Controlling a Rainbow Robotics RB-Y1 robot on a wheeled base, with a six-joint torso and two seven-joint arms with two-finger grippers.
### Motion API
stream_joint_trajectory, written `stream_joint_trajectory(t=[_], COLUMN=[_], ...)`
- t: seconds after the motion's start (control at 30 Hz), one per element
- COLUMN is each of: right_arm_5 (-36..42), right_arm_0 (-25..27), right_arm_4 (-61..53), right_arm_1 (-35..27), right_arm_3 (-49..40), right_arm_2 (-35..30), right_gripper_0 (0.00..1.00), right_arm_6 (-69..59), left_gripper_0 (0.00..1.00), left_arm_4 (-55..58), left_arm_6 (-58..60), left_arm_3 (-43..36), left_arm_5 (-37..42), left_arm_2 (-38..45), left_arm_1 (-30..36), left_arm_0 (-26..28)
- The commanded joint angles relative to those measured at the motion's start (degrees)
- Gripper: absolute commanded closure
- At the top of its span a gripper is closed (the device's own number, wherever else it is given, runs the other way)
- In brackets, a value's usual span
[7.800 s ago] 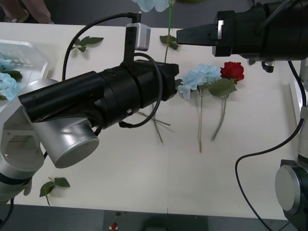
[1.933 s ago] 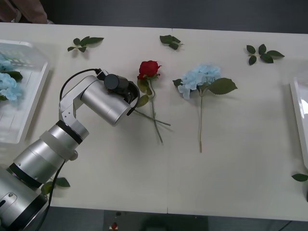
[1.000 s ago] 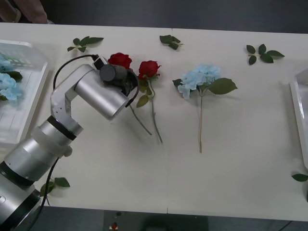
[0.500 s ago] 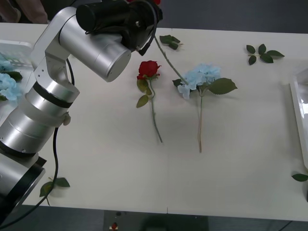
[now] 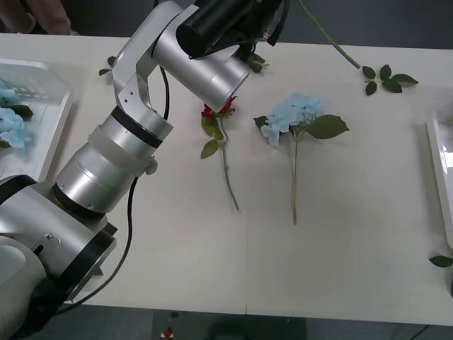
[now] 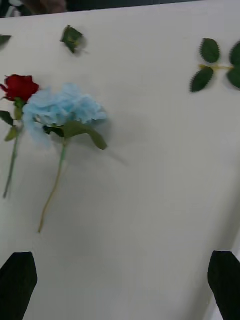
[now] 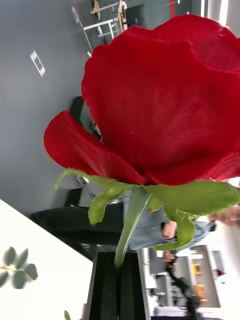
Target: Put the red flowers into the right box and the blue flowers into the left box
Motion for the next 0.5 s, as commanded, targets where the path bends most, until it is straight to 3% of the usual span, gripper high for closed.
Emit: stream_joint_trajectory(t=[0.03,0.5], right_arm_5=[2.5,4.9], right_arm_0=[-3.4,-6.7], right_arm_4=[-6.8,-23.4], right_arm_1=[-2.4,-1.6], right_arm_3=[-1.3,-1.3], right_arm_2=[-0.6,2.3], right_gripper_0=[0.0,0.0], right_arm_6=[3.3,4.8], left_gripper_0=[1.0,1.0], left_arm_4=[-1.2,-3.3], left_arm_6=[2.7,7.4], left_arm_3=[-0.8,-0.8], left_arm_5=[-0.6,-2.5], left_arm_2=[-0.7,-1.4], left_arm_1=[-0.7,-5.8], left_arm_0=[-4.4,-3.1])
